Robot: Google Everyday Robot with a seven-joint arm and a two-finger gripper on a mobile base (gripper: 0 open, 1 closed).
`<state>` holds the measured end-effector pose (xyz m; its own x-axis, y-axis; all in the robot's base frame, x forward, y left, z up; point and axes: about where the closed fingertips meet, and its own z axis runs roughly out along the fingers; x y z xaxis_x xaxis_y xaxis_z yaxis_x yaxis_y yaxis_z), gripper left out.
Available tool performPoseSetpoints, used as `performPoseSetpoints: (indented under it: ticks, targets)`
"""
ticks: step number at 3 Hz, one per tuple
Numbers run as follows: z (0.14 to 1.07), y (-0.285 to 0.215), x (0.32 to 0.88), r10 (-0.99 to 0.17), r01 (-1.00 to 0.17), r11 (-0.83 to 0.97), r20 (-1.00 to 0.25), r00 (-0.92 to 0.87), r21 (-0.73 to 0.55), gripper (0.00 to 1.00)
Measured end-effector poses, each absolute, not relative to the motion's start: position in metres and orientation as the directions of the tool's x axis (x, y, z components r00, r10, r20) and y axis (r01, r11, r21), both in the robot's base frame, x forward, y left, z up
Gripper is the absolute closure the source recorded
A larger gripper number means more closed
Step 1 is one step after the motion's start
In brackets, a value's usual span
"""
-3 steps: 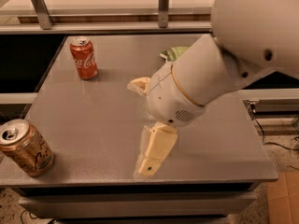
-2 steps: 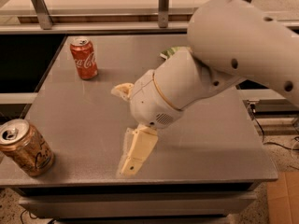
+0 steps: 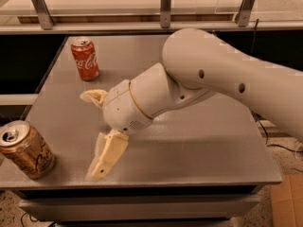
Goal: Pick orange can
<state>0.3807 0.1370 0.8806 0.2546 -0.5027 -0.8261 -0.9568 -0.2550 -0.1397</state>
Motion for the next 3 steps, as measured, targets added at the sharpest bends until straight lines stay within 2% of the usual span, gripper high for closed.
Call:
performPoseSetpoints:
  ticks: [2,3]
  targets:
    - [0.888,0.197,0.363,-0.312,-0.915,-0.358,-0.9,0.304,-0.186,0.0]
    - [0.886,0.218,0.355,-0.252,-0.897,-0.398,-0.918,0.306,-0.19,0.0]
